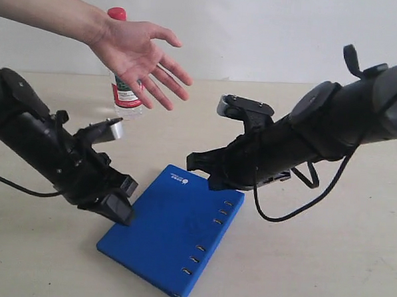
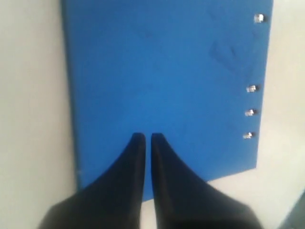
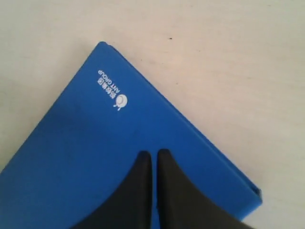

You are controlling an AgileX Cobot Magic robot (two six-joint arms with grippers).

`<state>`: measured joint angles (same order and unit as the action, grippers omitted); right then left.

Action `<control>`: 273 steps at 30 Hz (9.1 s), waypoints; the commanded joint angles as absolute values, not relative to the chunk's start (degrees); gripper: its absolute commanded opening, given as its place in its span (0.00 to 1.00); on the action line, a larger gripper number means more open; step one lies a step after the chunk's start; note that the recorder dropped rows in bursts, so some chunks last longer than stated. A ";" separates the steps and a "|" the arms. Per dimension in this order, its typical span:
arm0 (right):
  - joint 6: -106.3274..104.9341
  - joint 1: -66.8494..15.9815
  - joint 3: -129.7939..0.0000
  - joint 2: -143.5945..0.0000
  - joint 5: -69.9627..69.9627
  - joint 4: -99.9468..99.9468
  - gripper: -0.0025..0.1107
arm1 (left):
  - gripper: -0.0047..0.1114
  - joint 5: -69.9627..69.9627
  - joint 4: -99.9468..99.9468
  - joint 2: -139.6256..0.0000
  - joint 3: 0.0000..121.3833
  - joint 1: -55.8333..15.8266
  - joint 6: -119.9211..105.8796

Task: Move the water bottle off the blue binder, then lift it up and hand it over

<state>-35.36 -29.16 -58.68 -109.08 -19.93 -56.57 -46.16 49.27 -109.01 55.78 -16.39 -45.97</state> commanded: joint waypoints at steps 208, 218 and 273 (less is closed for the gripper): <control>-80.67 -21.08 -51.42 -112.62 -45.91 -99.48 0.02 | 0.83 -63.13 94.52 -111.62 44.69 -11.56 -81.80; -74.65 -16.50 -51.42 -112.51 -45.44 -89.64 0.02 | 0.93 -68.81 92.36 -111.62 44.69 -4.17 -78.10; -75.03 -24.53 -65.40 -98.59 -43.80 -99.95 0.02 | 0.08 -40.45 96.69 -17.97 9.22 0.05 -80.69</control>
